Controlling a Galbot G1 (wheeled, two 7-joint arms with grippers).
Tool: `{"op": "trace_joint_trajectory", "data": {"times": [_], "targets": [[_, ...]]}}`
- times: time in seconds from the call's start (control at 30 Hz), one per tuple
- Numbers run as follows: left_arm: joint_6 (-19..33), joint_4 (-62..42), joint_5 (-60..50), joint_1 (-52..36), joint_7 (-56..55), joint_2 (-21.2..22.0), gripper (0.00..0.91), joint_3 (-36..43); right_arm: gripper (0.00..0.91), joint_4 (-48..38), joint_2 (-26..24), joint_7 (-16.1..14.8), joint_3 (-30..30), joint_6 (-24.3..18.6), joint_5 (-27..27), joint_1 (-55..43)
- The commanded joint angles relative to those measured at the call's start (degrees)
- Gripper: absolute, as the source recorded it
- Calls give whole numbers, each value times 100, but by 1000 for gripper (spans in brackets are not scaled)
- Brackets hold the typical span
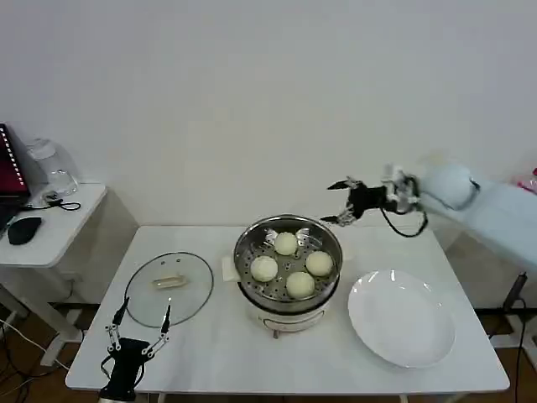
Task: Take steamed baozi put them in steamer then cover it.
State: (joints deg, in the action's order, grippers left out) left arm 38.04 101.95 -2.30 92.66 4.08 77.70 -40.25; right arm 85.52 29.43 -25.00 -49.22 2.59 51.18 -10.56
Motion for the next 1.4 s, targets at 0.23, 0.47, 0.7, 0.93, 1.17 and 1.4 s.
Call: {"op": "trace_joint_trajectory", "data": {"times": [0.23,0.47,0.7,0.93,1.17,1.4], "targets": [[-92,93,6,-41,-14,-13,907,-4,907,987,-177,3175,6790,-2295,304,6931],[-107,98,-48,-20,-9,-7,907,2,907,1318,1004,3277,7809,-2698,-637,8251],[-109,-118,-60,-66,51,-62,907,-54,907,2103,2170,3082,8829,-2855,-1488,9530],[-434,-342,205,-100,349,-438,907,-105,907,2757,3139,2842,9436,-2878,-1770,10685],[-464,-891,-2227,-739,-657,-581,907,-249,907,2973,3611,2578,9674,-3095,-1857,11478],[-495,-1715,-3705,-1283,-2168,-878,907,-131,907,3104,3853,2503,9733,-3156,-1869,11654]]}}
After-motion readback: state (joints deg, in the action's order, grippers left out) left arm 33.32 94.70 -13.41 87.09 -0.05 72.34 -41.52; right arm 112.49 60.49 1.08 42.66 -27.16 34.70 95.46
